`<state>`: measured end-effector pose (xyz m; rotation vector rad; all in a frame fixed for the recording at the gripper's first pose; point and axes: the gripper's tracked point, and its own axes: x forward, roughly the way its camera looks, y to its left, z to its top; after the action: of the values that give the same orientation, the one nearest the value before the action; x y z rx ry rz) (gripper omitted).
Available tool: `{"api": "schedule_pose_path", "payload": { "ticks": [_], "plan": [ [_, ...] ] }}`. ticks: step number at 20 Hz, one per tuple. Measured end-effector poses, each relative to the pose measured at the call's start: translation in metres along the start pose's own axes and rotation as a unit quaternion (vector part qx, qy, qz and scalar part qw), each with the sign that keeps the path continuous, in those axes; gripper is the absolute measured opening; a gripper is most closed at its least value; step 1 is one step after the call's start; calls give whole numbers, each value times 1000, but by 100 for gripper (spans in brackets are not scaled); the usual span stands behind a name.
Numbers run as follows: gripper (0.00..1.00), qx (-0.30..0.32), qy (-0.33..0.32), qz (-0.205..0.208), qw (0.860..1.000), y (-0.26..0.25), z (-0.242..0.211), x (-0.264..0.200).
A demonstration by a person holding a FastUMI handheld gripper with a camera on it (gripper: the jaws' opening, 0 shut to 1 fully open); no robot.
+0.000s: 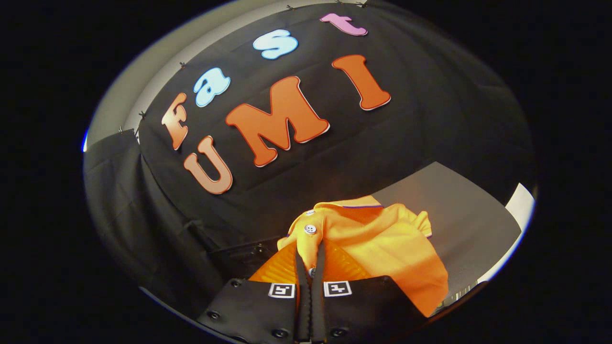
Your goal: Put the clothes into the washing machine and then close the washing machine lid.
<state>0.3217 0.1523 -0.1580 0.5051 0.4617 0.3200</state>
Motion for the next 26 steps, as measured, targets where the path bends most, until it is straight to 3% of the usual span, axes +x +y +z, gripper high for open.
{"api": "schedule_pose_path", "payload": {
  "ticks": [8, 18, 26],
  "plan": [
    [8, -65, -42, 43, 996, 47, 19, -42],
    [8, -75, -57, 139, 986, 188, 31, -65],
    [8, -107, -45, 129, 985, 257, -22, -26]
  ]
}}
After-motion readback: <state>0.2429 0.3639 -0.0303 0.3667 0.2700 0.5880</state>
